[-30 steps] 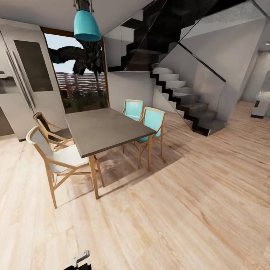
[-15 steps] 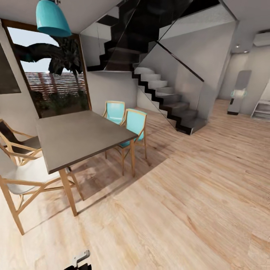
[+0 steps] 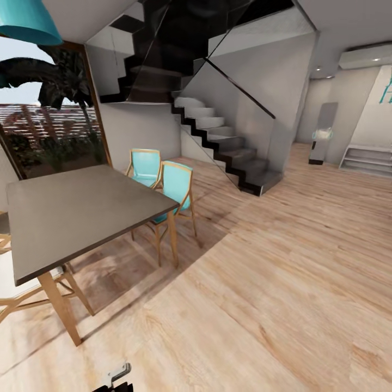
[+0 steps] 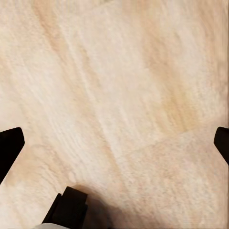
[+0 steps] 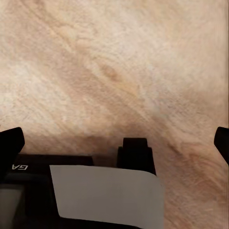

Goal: Place each of the two pumpkins and all three candles from the living room inside a cabinet in the living room (use any cabinet), then make sure every cabinet is closed, and position the cauldron so it is next to a table in the living room.

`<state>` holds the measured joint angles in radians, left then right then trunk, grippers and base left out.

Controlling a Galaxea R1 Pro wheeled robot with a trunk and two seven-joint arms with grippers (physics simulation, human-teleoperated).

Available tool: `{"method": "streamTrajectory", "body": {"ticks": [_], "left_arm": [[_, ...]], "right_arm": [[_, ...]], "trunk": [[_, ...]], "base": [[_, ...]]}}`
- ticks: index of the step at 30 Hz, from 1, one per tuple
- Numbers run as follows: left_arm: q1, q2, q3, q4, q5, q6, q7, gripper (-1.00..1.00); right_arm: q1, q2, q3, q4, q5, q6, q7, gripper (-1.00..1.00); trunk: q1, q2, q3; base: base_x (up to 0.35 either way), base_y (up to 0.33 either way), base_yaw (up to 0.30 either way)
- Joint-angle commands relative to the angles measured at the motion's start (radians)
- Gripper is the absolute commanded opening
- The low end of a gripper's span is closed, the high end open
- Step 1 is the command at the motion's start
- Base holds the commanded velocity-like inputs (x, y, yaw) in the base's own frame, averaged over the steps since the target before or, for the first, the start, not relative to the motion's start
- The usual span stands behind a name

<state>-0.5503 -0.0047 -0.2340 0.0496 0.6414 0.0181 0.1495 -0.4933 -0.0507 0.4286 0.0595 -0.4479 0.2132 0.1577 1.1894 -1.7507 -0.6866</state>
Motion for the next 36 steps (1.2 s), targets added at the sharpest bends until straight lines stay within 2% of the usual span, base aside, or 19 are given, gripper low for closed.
{"method": "streamTrajectory", "body": {"ticks": [1, 10, 29, 36], "left_arm": [[-0.001, 0.0, -0.008, 0.001, 0.006, 0.002, 0.002, 1.0], [-0.001, -0.001, -0.008, 0.002, 0.006, 0.002, 0.002, 1.0], [-0.001, -0.001, -0.008, 0.003, 0.005, 0.002, 0.002, 1.0], [-0.001, -0.001, -0.008, 0.003, 0.005, 0.002, 0.002, 1.0]], "right_arm": [[-0.001, 0.0, 0.009, 0.002, -0.009, -0.005, 0.006, 1.0], [0.004, 0.0, 0.009, 0.002, -0.009, -0.035, 0.005, 1.0], [0.007, 0.001, 0.009, 0.002, -0.006, -0.035, 0.007, 1.0], [0.007, 0.001, 0.009, 0.001, -0.006, -0.032, 0.006, 1.0]], "trunk": [[0.001, 0.0, -0.001], [0.001, 0.0, -0.001], [0.001, 0.0, -0.001], [0.001, 0.0, -0.001]], "base": [[0.332, -0.006, -0.012], [0.332, -0.002, -0.003], [0.332, -0.012, -0.002], [0.332, -0.05, -0.231]]}}
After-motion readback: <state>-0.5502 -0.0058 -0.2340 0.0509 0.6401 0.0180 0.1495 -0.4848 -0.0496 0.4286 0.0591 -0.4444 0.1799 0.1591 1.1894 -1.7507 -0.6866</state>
